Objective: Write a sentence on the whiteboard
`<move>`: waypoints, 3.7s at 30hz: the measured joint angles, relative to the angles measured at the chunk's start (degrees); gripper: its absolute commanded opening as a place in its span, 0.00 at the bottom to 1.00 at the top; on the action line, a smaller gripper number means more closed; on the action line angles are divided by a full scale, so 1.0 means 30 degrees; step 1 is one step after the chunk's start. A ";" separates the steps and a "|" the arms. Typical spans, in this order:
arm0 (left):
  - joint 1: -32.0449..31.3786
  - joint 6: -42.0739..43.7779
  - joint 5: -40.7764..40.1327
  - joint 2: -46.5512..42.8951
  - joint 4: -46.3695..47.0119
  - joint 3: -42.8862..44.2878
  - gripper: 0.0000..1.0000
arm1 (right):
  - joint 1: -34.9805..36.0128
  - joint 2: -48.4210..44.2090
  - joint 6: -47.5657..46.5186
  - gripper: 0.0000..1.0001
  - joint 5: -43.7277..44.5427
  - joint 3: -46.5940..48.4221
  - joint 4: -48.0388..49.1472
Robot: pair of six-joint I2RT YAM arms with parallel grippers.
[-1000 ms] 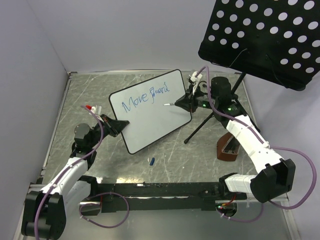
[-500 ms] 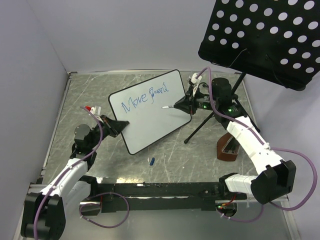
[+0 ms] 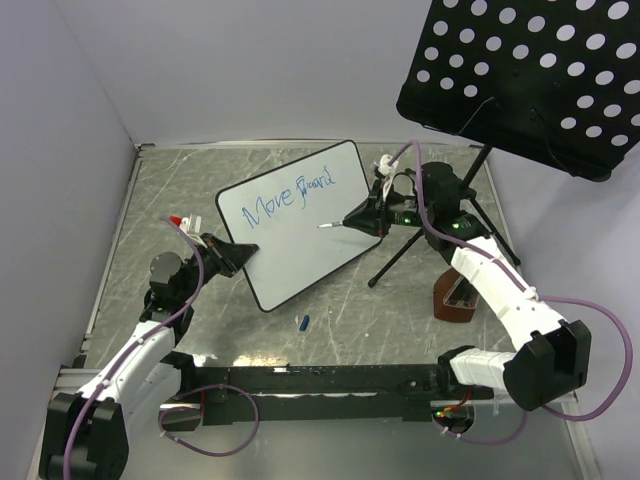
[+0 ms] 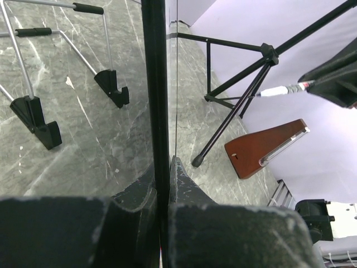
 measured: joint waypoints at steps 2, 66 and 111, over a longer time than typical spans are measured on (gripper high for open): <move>-0.0036 -0.0080 -0.0080 -0.0029 -0.0058 0.0000 0.01 | 0.0328 0.0000 -0.0044 0.00 0.0007 -0.0029 0.0000; -0.0408 -0.0663 -0.0831 -0.0780 -0.1115 0.0000 0.01 | 0.3891 0.0437 -0.0219 0.00 0.2645 -0.0634 0.1428; -0.0663 -0.0823 -0.1056 -0.0743 -0.1049 0.0000 0.01 | 0.6069 0.1902 0.0648 0.00 0.7737 -0.1406 0.4007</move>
